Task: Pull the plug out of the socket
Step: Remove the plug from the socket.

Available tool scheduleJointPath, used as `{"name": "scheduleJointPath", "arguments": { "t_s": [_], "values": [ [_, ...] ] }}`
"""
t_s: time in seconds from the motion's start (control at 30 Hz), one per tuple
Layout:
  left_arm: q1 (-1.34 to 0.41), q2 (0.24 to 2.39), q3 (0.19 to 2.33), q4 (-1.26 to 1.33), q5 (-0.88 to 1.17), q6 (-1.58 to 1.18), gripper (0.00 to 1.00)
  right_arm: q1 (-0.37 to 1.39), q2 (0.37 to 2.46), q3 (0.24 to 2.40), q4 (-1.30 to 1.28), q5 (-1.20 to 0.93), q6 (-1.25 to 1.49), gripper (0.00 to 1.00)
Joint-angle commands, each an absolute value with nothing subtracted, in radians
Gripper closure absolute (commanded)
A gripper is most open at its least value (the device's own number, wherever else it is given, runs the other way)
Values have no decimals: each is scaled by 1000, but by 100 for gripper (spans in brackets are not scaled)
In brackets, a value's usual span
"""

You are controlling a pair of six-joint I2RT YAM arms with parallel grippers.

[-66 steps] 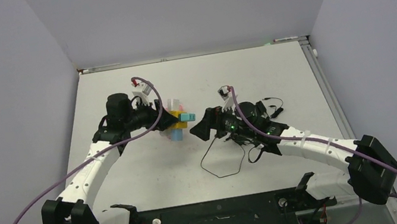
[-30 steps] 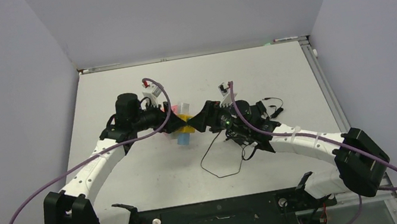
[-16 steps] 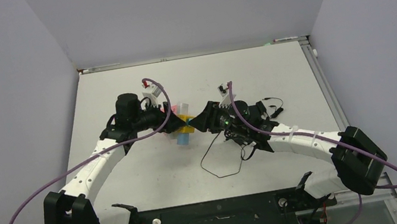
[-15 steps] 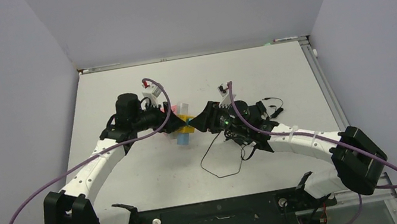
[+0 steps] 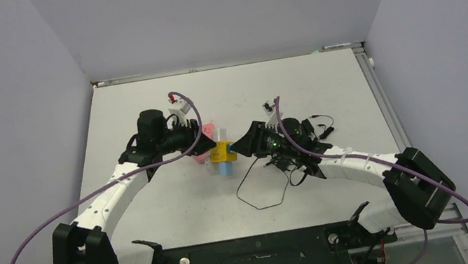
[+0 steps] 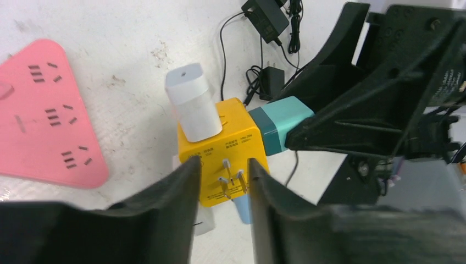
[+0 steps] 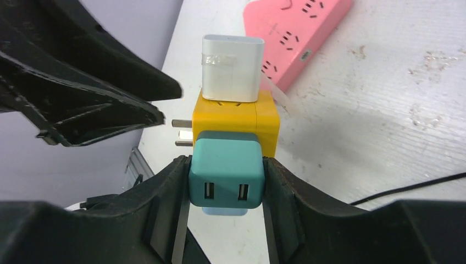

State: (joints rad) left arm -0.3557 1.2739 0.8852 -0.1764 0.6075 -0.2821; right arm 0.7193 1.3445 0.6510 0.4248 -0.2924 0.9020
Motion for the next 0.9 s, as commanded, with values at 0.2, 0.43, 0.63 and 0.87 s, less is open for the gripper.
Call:
{"name": "scheduleJointPath", "arguments": {
  "t_s": [0.2, 0.43, 0.63, 0.87],
  "values": [
    [-354, 1279, 929, -105, 668, -291, 71, 686, 1354, 639, 539, -381, 900, 95],
    [-354, 1269, 926, -95, 674, -299, 31, 700, 1323, 634, 529, -330, 868, 95],
    [-341, 1288, 940, -113, 704, -319, 7, 733, 1258, 609, 553, -271, 805, 95],
    [-346, 1356, 933, -61, 790, -392, 3, 760, 1215, 603, 581, -250, 752, 95]
  ]
}}
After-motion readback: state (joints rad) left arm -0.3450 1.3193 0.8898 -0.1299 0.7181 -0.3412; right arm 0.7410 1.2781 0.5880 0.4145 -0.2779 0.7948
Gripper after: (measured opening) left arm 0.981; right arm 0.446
